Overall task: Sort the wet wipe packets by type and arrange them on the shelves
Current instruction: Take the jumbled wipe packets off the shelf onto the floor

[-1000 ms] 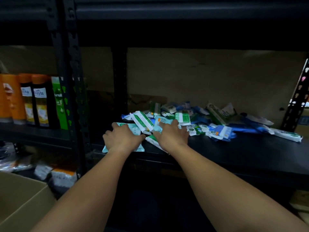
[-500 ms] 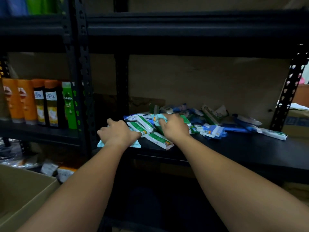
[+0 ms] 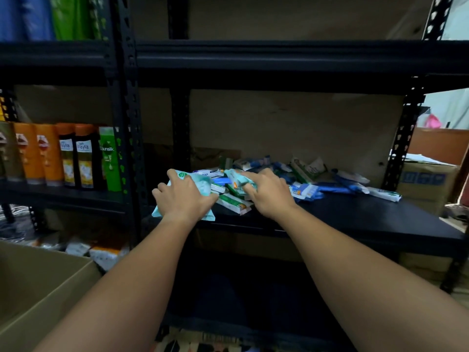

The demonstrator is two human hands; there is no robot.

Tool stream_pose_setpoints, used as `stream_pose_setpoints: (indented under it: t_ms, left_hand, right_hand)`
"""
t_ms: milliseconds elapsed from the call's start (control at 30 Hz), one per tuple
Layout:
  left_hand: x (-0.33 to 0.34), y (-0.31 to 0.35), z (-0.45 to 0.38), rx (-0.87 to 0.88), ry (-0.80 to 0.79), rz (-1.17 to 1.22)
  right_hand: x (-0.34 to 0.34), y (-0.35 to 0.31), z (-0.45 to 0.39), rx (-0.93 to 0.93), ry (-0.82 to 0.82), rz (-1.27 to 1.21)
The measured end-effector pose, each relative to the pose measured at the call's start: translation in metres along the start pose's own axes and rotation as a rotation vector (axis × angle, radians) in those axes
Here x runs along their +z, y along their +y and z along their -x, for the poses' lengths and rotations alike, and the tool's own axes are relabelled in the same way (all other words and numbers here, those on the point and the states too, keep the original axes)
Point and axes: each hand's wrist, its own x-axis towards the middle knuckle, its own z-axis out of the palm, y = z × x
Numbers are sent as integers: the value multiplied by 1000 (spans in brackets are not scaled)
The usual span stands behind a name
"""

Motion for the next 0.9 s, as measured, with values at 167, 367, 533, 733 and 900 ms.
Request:
stream_pose_setpoints:
  t_ms: [167, 367, 533, 733, 900]
  left_hand:
    - [0, 5, 22, 69, 76, 41]
    - [22, 14, 75, 168, 159, 176]
    - [69, 10, 139, 248, 229, 281]
    - [128, -8, 217, 247, 144, 322]
    - [165, -31, 260, 253, 12, 276]
  right_hand:
    - [-5, 20, 27, -18, 32, 111]
    - [18, 38, 98, -20, 142, 216]
    - [59, 58, 171, -31, 256, 232]
    - [114, 88, 249, -74, 255, 283]
    - [152, 100, 291, -74, 122, 288]
